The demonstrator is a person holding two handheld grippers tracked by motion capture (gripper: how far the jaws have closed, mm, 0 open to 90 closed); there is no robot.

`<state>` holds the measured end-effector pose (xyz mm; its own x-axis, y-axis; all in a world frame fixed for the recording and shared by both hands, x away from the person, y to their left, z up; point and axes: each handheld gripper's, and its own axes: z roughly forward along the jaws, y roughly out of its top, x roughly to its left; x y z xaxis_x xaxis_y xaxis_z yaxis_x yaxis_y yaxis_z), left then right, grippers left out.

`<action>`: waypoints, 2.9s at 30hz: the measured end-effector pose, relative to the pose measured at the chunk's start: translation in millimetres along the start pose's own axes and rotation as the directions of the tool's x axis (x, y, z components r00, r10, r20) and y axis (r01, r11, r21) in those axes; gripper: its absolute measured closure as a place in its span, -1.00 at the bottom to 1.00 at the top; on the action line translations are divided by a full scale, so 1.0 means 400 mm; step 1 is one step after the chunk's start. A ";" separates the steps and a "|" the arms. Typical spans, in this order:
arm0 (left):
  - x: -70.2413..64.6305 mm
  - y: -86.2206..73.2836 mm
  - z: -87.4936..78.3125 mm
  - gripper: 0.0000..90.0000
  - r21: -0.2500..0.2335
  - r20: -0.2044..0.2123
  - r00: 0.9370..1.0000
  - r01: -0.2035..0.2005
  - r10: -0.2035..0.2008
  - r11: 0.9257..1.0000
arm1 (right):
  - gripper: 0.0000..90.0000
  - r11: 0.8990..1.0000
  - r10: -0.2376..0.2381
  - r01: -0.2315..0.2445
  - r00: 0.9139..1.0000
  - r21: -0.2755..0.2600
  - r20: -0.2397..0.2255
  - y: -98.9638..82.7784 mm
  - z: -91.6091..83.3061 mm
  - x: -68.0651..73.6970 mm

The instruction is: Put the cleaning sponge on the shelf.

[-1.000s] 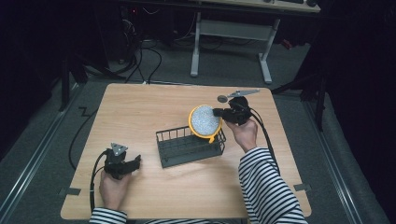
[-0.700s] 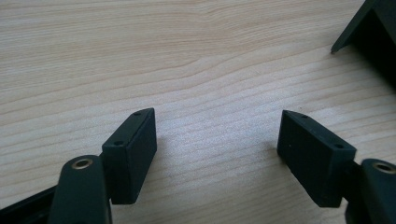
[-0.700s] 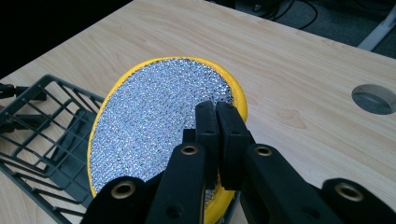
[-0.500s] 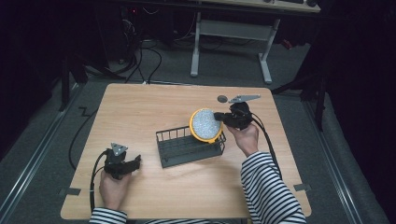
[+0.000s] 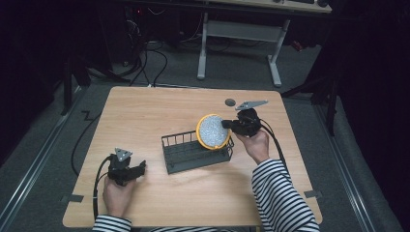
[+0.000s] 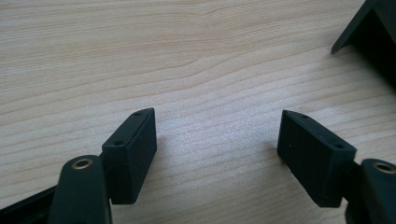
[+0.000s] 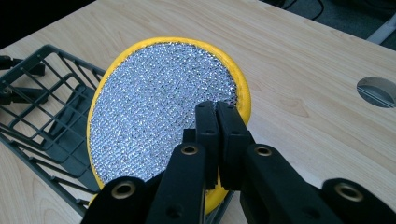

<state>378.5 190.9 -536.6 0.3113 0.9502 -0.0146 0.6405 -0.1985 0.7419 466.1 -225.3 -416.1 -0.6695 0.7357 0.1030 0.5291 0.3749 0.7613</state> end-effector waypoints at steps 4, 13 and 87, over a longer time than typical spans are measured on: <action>0.000 0.000 0.000 -0.35 0.000 0.000 1.000 0.000 0.000 1.000 | 0.98 1.000 -0.015 0.015 1.000 0.012 -0.002 -0.002 -0.001 0.005; 0.000 0.000 0.000 -0.35 0.000 0.001 1.000 0.000 0.000 1.000 | 0.98 0.998 -0.035 0.035 0.999 0.051 -0.005 -0.007 -0.001 0.015; -0.001 0.000 0.000 -0.35 0.000 0.003 1.000 -0.003 0.003 1.000 | 0.18 0.966 0.244 -0.220 0.948 -0.133 0.203 -0.290 -0.257 -0.064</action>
<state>378.4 190.6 -536.6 0.3155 0.9488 -0.0143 0.6396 -0.2015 0.7418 368.2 -345.6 -441.3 -0.4001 0.9036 0.1532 0.5894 0.1257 0.7980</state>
